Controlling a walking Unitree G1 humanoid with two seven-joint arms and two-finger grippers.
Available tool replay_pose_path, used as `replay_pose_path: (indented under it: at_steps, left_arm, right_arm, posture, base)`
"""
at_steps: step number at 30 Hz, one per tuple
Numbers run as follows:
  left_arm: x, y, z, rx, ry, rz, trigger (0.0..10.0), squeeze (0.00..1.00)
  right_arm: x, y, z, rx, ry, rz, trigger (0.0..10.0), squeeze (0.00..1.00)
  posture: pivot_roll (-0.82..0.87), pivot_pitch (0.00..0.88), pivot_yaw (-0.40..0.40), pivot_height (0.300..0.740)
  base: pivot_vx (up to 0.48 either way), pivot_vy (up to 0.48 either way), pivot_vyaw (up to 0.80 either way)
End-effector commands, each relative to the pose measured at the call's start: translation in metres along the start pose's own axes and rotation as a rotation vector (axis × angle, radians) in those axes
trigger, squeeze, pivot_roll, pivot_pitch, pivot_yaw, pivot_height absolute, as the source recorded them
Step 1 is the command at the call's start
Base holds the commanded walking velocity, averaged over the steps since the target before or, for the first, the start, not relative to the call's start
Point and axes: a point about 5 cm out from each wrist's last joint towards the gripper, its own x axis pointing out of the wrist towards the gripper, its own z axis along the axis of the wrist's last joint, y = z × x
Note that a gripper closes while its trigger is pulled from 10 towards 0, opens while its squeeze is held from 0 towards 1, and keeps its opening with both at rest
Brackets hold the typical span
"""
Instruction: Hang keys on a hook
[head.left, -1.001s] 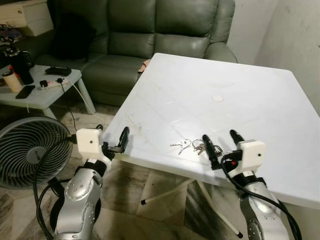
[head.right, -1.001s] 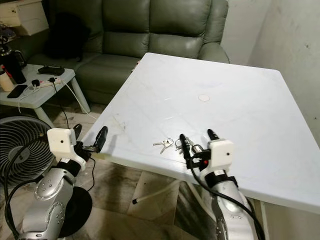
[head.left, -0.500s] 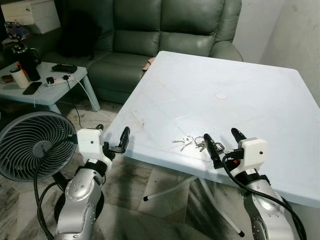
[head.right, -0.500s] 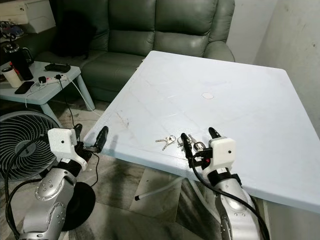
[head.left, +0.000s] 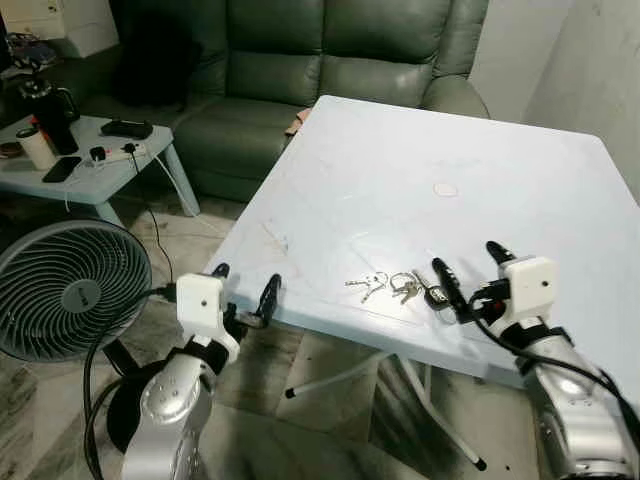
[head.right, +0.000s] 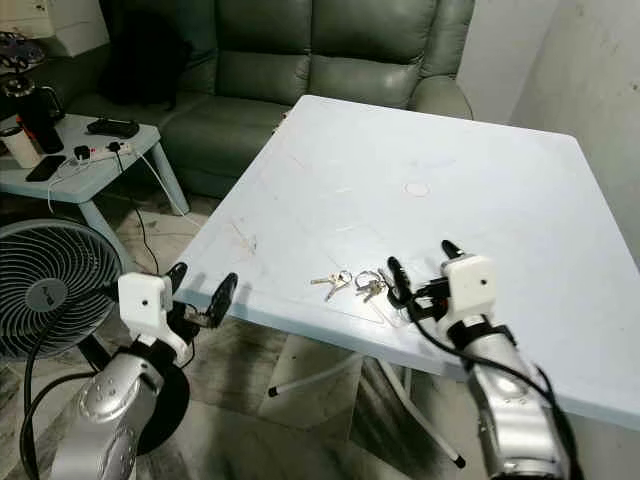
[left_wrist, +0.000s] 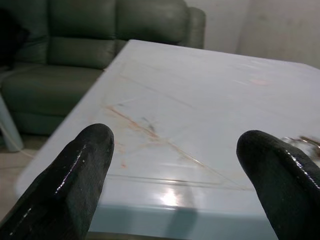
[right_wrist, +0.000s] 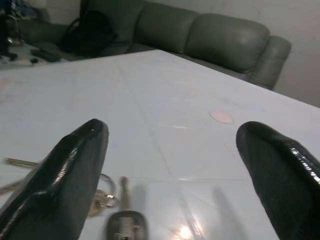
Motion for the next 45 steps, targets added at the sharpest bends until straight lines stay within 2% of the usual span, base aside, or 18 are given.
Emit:
replay_pose_path:
  at_steps: [1,4,6,13,18,25,31,32,35,36,45]
  left_arm:
    - [-0.001,-0.003,0.004,0.025,-0.004,-0.023,10.0,0.00]
    - [-0.002,-0.005,0.004,0.026,-0.002,-0.031,10.0,0.00]
    - [-0.003,-0.009,0.004,0.032,0.001,-0.056,10.0,0.00]
    - [-0.006,-0.017,0.004,0.054,0.007,-0.108,10.0,0.00]
    - [-0.006,-0.019,0.004,0.052,0.013,-0.118,10.0,0.00]
    - [-0.004,-0.021,0.005,0.053,0.013,-0.125,10.0,0.00]
    - [-0.004,-0.022,0.006,0.053,0.013,-0.123,10.0,0.00]
    - [-0.004,-0.021,0.006,0.052,0.012,-0.119,10.0,0.00]
    - [-0.004,-0.020,0.006,0.053,0.012,-0.117,10.0,0.00]
    - [-0.004,-0.020,0.006,0.053,0.013,-0.115,10.0,0.00]
    - [-0.005,-0.019,0.006,0.057,0.015,-0.105,10.0,0.00]
  right_arm:
    - [0.001,-0.003,0.000,0.009,-0.009,0.003,10.0,0.00]
    - [0.002,-0.006,-0.001,0.010,-0.005,0.009,10.0,0.00]
    - [0.002,-0.006,-0.004,0.018,0.013,0.053,10.0,0.00]
    - [-0.005,0.005,-0.014,0.061,0.061,0.236,10.0,0.00]
    - [-0.007,0.010,-0.019,0.040,0.089,0.288,10.0,0.00]
    - [-0.006,0.005,-0.026,-0.015,0.124,0.259,10.0,0.00]
    - [-0.007,0.002,-0.030,-0.017,0.152,0.260,10.0,0.00]
    - [-0.008,0.001,-0.031,-0.019,0.153,0.264,0.9,0.00]
    - [-0.009,0.001,-0.031,-0.022,0.153,0.265,0.9,0.00]
    - [-0.009,0.000,-0.032,-0.024,0.154,0.266,0.0,0.00]
    - [-0.014,-0.006,-0.037,-0.041,0.164,0.275,0.0,0.00]
  posture:
    - [-0.01,0.042,0.001,0.732]
    - [-0.01,0.045,0.001,0.732]
    - [-0.01,0.059,0.002,0.732]
    - [-0.01,0.077,0.006,0.732]
    - [-0.02,0.087,0.009,0.732]
    - [-0.03,0.101,0.009,0.732]
    - [-0.02,0.107,0.008,0.732]
    - [-0.02,0.108,0.008,0.732]
    - [-0.02,0.109,0.007,0.732]
    - [-0.02,0.109,0.008,0.732]
    - [-0.02,0.114,0.009,0.732]
  base:
    - [0.000,0.000,0.00]
    - [0.000,0.000,0.00]
    - [0.000,0.000,0.00]
    - [0.000,0.000,0.00]
    - [0.000,0.000,0.00]
    - [0.000,0.000,0.00]
    - [0.000,0.000,0.00]
    - [0.000,0.000,0.00]
    - [0.000,0.000,0.00]
    - [0.000,0.000,0.00]
    - [0.000,0.000,0.00]
